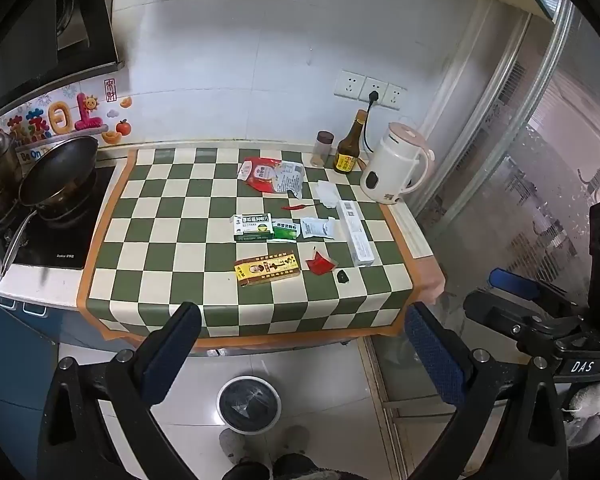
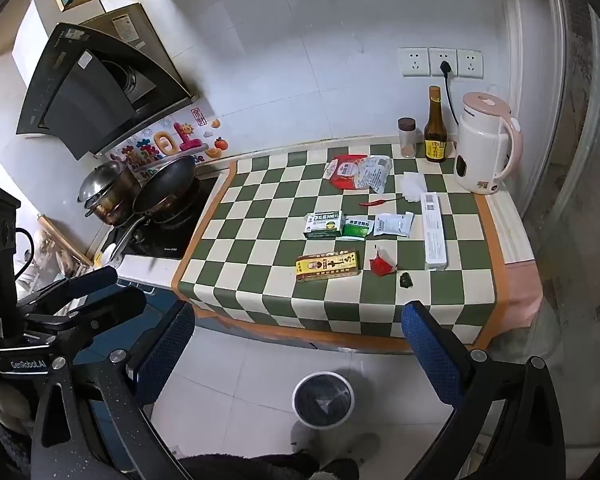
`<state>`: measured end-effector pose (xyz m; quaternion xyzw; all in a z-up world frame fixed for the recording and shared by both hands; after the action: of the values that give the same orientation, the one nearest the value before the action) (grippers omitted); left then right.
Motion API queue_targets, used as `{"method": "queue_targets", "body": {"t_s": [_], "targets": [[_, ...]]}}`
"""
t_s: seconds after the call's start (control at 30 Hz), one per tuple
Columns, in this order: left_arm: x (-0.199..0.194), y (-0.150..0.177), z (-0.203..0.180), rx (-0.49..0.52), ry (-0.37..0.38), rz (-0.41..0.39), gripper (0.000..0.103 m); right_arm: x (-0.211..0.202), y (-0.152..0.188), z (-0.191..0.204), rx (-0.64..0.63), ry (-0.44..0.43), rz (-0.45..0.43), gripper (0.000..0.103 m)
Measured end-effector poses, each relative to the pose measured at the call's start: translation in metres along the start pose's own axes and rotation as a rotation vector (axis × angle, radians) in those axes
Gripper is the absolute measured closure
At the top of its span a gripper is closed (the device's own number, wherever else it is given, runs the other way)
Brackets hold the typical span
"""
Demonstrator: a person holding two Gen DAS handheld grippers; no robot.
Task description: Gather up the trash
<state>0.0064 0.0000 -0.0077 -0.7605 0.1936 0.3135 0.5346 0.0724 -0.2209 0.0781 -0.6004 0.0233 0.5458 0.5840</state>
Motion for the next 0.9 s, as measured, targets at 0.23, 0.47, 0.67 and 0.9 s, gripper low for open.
{"method": "queue_targets", "body": {"t_s": [0.23, 0.47, 0.67, 0.9], "targets": [[0.0010, -0.0008, -0.0005, -0.004, 0.001, 0.000, 0.000, -0.0007, -0.0007, -0.0014, -0.007, 0.002, -0.007, 0.000], [0.0028, -0.0060, 0.0005, -0.003, 0.006, 0.002, 0.000, -0.0009, -0.0015, -0.0029, -0.009, 0.006, -0.009, 0.000], [0.0027, -0.0050, 0.0015, -0.004, 0.005, -0.004, 0.000, -0.0008, -0.0020, -0.0033, -0.013, 0.004, -0.006, 0.000], [0.0045, -0.0063, -0.0006, 0.008, -0.005, -0.009, 0.000, 0.0003, -0.0043, 0.0000, -0.013, 0.000, -0.004, 0.000]]}}
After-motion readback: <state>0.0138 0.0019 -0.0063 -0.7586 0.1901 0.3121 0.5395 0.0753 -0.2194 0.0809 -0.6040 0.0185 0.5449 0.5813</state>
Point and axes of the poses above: each gripper's, at about its wrist camera, not at the fingertips, and x roughly the way its jaws point, z to its left, y to its underside, the point moved 1 cm from there along x, roughly the way its jaws point, and after that the axes turned 7 degrees about -z, right-handed, at the moved point
